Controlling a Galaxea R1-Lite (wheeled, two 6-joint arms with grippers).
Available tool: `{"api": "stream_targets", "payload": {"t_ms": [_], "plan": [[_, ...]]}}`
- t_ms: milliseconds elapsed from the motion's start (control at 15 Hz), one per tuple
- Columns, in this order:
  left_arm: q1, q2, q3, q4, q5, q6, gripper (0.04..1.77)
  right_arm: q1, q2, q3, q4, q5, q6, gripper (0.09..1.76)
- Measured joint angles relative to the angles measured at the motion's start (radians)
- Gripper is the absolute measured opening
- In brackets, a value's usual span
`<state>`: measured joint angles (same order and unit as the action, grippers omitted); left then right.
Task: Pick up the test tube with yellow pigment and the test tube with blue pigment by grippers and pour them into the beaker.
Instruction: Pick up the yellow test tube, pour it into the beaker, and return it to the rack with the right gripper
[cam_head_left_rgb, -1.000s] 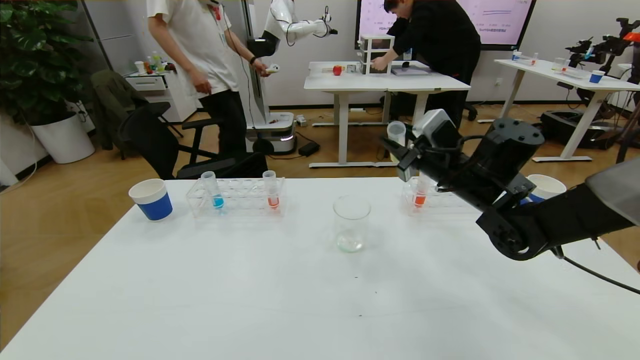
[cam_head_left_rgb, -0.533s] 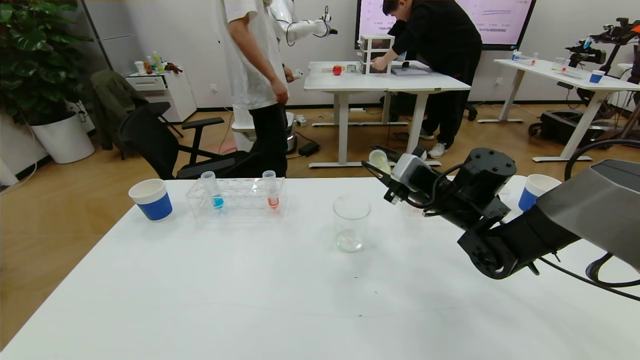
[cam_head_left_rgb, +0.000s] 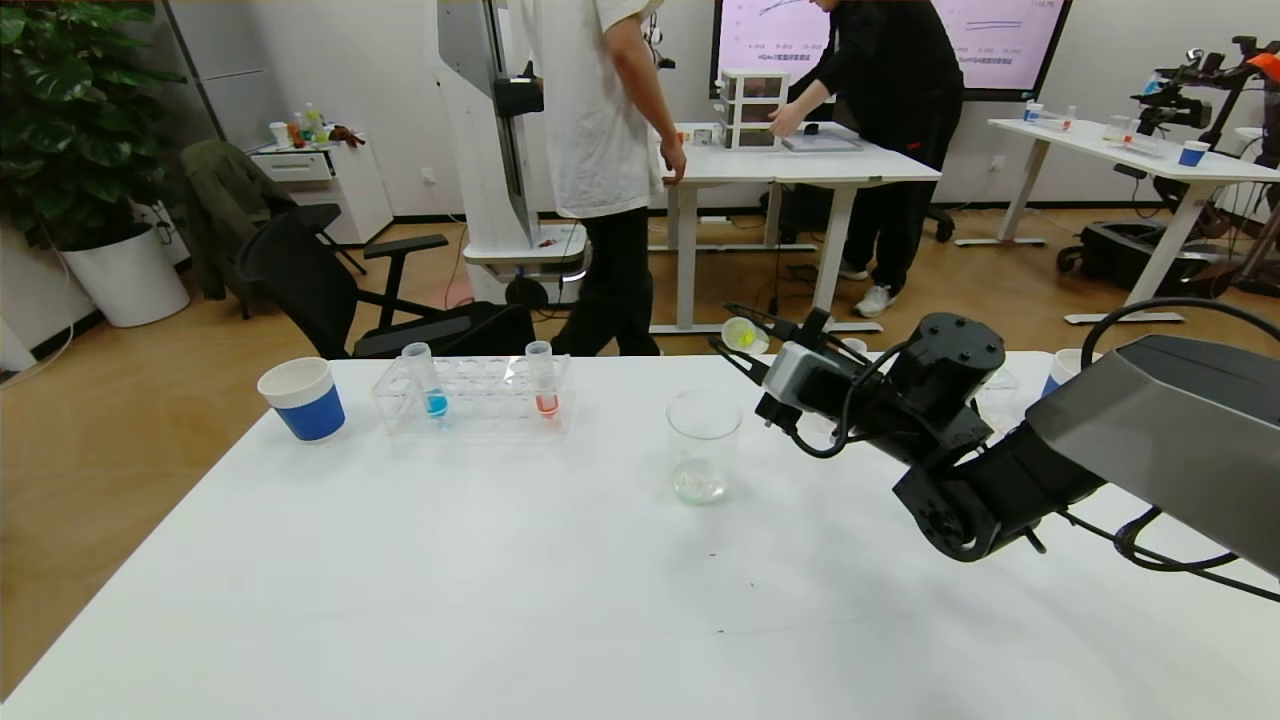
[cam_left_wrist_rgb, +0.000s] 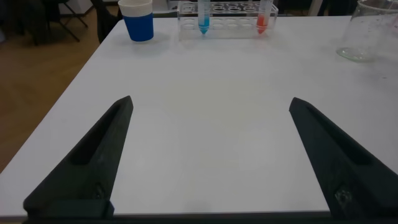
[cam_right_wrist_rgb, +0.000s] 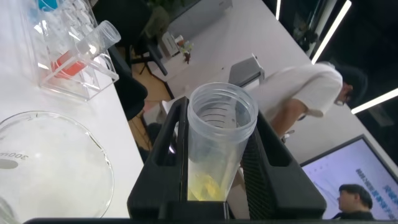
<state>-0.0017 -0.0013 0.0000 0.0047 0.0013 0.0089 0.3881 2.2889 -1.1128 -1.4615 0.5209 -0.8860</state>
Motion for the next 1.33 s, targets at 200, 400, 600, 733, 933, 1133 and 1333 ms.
{"api": "stream_targets", "payload": {"t_ms": [200,400,600,733,933,1133,1333], "plan": [[0.000,0.000,0.000,0.000,0.000,0.000,1.75,-0.018,0.041,-0.070,0.005,0.074,-0.090,0.51],[0.000,0.000,0.000,0.000,0.000,0.000,1.75,-0.013,0.067,-0.085,0.005,0.091,-0.153,0.51],[0.000,0.000,0.000,0.000,0.000,0.000,1.75,-0.011,0.084,-0.083,0.005,0.106,-0.231,0.51],[0.000,0.000,0.000,0.000,0.000,0.000,1.75,-0.010,0.090,-0.079,0.005,0.107,-0.283,0.51],[0.000,0.000,0.000,0.000,0.000,0.000,1.75,-0.010,0.092,-0.085,0.006,0.110,-0.345,0.51],[0.000,0.000,0.000,0.000,0.000,0.000,1.75,-0.013,0.090,-0.088,0.009,0.113,-0.413,0.51],[0.000,0.000,0.000,0.000,0.000,0.000,1.75,-0.015,0.086,-0.087,0.011,0.114,-0.464,0.51]]}}
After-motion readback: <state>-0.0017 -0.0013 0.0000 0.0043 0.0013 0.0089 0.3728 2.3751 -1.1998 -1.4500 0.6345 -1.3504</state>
